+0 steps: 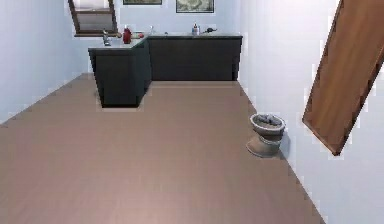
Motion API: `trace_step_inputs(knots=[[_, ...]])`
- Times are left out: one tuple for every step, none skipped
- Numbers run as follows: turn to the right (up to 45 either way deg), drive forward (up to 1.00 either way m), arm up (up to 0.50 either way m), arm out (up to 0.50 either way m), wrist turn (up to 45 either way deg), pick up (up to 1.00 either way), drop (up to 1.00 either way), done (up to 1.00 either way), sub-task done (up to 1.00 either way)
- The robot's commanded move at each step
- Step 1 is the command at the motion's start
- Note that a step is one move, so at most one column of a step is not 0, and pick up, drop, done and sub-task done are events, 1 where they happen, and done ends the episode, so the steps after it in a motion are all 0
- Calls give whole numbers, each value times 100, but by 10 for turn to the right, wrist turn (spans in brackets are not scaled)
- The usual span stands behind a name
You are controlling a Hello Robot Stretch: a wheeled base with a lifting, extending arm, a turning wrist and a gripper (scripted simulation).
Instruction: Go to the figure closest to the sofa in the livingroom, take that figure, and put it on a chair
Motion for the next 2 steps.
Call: trace_step_inputs(knots=[[0, 5, 0, 0, 0, 0, 0, 0, 0], [-300, 0, 0, 0, 0, 0, 0, 0, 0]])
